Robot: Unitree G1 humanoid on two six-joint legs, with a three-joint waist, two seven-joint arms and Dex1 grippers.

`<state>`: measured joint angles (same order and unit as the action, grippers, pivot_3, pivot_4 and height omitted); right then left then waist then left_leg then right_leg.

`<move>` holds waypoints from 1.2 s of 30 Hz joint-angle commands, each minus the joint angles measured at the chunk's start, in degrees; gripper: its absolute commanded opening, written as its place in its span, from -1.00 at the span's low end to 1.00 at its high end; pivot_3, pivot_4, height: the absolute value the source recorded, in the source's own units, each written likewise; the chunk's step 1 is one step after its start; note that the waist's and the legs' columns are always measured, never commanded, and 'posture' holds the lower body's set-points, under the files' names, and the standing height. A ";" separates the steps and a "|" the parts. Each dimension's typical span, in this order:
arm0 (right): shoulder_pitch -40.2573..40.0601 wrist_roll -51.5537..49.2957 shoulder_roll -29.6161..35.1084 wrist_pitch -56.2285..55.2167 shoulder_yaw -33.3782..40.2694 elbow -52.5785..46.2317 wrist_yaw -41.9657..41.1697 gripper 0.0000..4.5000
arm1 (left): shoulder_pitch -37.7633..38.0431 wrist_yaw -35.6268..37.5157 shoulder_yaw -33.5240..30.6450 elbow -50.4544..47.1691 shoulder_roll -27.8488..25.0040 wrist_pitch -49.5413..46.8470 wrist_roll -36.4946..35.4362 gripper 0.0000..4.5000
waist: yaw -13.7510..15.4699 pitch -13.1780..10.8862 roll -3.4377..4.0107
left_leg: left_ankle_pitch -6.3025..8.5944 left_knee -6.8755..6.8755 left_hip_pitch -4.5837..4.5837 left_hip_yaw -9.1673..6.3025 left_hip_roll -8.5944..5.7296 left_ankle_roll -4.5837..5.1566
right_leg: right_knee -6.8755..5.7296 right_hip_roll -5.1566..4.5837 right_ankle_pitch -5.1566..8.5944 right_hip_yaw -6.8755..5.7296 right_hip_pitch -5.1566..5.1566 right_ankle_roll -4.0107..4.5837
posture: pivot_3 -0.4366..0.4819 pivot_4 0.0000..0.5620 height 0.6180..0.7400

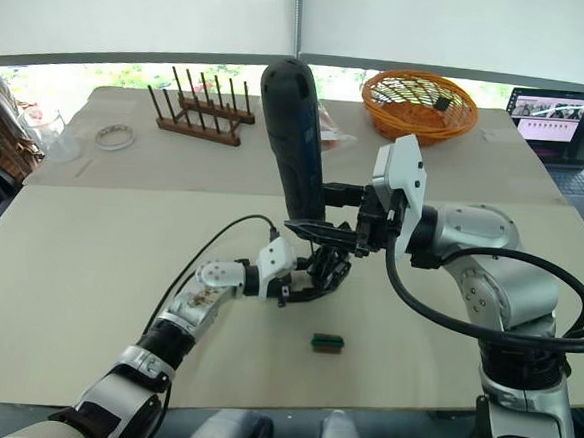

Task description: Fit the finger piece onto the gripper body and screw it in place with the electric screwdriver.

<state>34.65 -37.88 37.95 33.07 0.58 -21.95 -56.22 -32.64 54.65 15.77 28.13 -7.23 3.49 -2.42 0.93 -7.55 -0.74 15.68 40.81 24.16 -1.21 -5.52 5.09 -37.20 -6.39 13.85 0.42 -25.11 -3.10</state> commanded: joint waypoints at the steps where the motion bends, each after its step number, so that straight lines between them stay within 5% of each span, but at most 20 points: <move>1: 0.46 -0.12 0.23 -2.15 1.40 -1.35 -0.45 -0.15 | -0.64 0.37 0.02 -1.71 0.43 0.08 -1.01 0.03 | 0.01 0.00 0.00 | 0.00 0.00 0.00 0.00 0.00 0.00 | 0.00 0.00 0.00 0.00 0.00 0.00 | -0.05 -0.47 1.00; 36: -0.12 -2.55 -0.54 0.24 1.78 -3.58 -0.16 -0.15 | -1.01 0.31 -0.05 -1.34 0.52 0.33 -0.98 0.03 | 0.01 0.00 0.00 | 0.00 0.00 0.00 0.00 0.00 0.00 | 0.00 -0.01 0.00 0.00 0.00 0.00 | -0.05 -0.47 1.00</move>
<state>34.31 -38.89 37.27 33.92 0.57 -23.11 -56.64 -32.65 54.65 15.76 28.14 -7.21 3.46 -2.45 0.93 -7.55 -0.74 15.69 40.81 24.16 -1.21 -5.52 5.09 -37.20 -6.40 13.85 0.42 -25.11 -3.10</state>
